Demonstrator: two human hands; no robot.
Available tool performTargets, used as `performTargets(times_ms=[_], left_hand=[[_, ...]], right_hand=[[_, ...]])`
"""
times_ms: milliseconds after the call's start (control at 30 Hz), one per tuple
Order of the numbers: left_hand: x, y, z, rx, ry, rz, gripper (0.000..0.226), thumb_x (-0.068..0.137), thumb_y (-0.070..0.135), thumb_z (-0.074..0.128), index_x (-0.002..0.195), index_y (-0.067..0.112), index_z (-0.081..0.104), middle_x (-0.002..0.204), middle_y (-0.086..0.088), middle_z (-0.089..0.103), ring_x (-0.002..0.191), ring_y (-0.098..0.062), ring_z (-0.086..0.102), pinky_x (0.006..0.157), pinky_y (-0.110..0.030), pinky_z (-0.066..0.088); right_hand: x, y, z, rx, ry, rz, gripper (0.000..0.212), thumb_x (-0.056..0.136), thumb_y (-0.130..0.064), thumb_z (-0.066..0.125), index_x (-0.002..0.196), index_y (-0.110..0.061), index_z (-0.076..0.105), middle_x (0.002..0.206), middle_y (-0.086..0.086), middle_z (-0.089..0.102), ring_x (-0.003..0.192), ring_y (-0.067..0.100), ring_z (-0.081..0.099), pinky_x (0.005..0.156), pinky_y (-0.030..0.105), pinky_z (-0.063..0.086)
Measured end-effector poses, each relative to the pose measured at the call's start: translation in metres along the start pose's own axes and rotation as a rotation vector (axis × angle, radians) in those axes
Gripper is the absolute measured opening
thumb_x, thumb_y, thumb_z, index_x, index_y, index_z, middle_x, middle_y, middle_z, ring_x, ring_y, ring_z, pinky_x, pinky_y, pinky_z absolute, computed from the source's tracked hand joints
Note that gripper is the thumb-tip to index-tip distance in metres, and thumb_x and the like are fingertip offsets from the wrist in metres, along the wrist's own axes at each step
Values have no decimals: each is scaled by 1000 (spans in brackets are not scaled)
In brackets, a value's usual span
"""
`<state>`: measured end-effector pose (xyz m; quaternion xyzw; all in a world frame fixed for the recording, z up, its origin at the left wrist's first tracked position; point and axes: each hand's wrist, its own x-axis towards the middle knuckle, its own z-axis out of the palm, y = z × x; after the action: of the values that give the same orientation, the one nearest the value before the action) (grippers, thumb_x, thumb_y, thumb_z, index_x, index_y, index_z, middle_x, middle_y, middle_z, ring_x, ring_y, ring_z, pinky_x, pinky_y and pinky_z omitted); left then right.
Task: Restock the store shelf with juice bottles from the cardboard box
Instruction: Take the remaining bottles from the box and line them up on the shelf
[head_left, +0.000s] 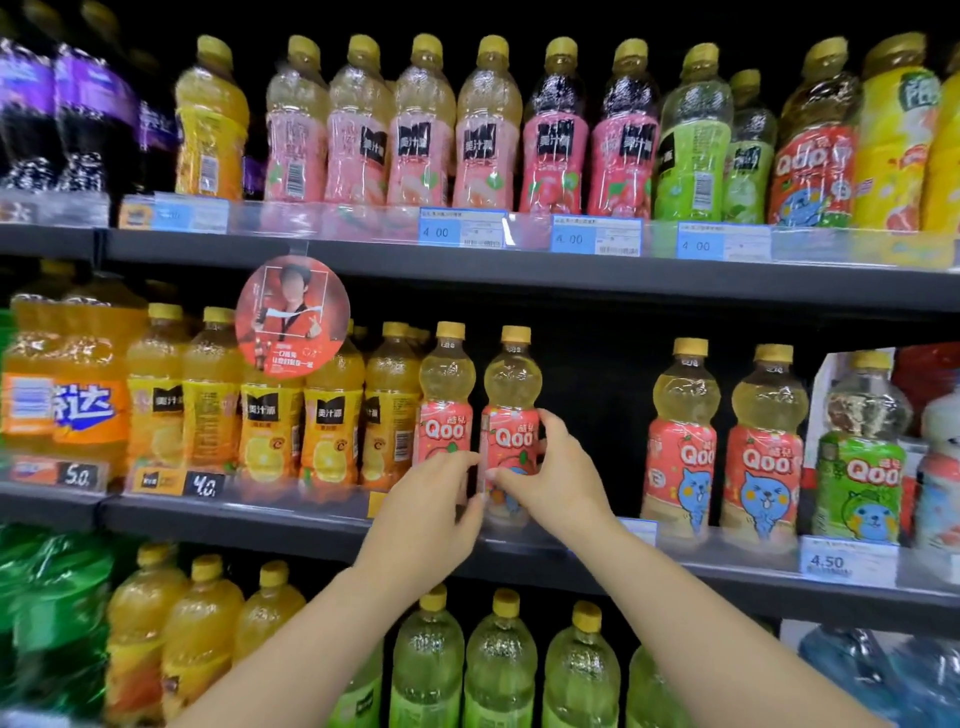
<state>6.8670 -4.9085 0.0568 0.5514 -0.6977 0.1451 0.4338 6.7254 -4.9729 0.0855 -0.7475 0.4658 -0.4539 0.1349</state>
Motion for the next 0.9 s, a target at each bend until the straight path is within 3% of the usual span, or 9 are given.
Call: performTargets(times_ms=[100, 267, 433, 667, 800, 900], left_hand=[[-8, -2, -5, 57, -18, 8, 44, 92, 34, 53, 134, 21, 45, 127, 8, 55, 118, -10, 48, 95, -21, 39], [-29, -2, -35, 222, 1, -22, 45, 89, 41, 53, 130, 22, 49, 121, 7, 59, 112, -15, 54, 90, -30, 46], [-95, -16, -87, 373, 16, -118, 47, 87, 43, 57, 126, 18, 54, 115, 1, 63, 106, -22, 58, 84, -36, 46], [-279, -78, -162, 542, -149, -511, 44, 86, 40, 58, 122, 14, 56, 114, -12, 63, 106, -36, 58, 82, -46, 49], [-393, -117, -192, 662, -297, -741, 44, 89, 42, 54, 122, 13, 54, 113, -11, 63, 103, -34, 58, 77, -42, 48], [-468, -144, -194, 670, -397, -882, 48, 90, 44, 51, 128, 15, 50, 121, -9, 60, 110, -31, 55, 86, -41, 47]], right_hand=[[-13, 0, -5, -58, -4, -44, 86, 76, -38, 74, 145, -29, 23, 130, -4, 51, 112, 14, 57, 89, 34, 53], [-48, -19, -16, -114, -36, -175, 70, 84, -42, 65, 143, -28, 31, 130, -5, 47, 120, 12, 47, 94, 28, 45], [-97, -49, 10, -69, -192, -292, 62, 86, -46, 61, 141, -27, 39, 140, -7, 44, 130, 13, 40, 100, 28, 36], [-220, -66, 134, 15, -538, -256, 63, 80, -50, 67, 132, -18, 51, 129, 6, 52, 122, 23, 48, 96, 31, 37], [-307, -53, 213, -31, -789, -213, 65, 78, -52, 69, 131, -17, 53, 126, 9, 55, 119, 26, 51, 96, 33, 41], [-360, -36, 262, -89, -931, -173, 68, 79, -53, 67, 133, -16, 51, 128, 9, 54, 120, 26, 50, 97, 34, 41]])
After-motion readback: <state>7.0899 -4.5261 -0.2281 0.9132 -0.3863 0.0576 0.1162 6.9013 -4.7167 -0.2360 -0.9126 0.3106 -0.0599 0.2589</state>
